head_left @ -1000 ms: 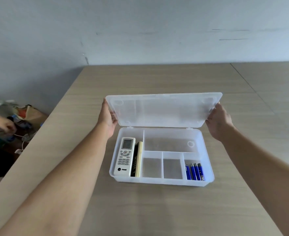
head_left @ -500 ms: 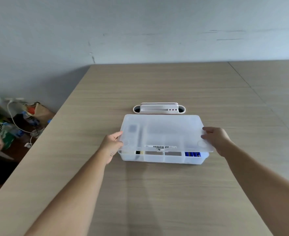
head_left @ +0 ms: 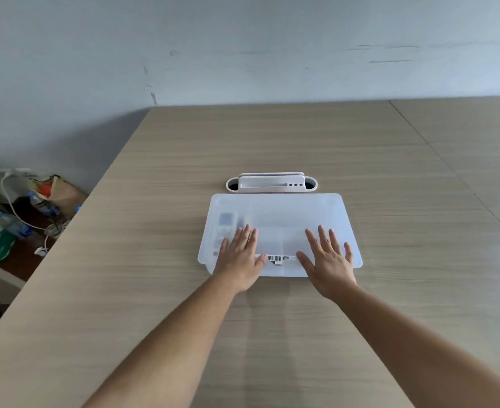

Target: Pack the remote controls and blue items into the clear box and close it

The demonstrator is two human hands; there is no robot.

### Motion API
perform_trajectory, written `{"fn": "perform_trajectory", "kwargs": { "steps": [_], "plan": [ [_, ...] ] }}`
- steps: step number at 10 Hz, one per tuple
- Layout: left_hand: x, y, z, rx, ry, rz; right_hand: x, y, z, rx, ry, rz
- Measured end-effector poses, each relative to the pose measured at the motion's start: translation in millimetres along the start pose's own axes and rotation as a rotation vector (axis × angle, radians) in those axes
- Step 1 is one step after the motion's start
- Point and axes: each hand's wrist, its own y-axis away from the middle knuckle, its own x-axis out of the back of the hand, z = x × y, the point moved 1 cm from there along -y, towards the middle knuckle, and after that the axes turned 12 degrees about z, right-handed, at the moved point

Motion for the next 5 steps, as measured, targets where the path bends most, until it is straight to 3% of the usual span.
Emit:
{"fn": "perform_trajectory", "kwargs": {
  "steps": [4, 5],
  "plan": [
    [-9, -1, 0, 0.014, -0.048, 0.032, -2, -9, 4, 0.076, 0.136, -0.081],
    [-1, 5, -2, 0.029, 0.111, -0.001, 15, -10, 4, 0.002, -0.079, -0.106]
  ]
}}
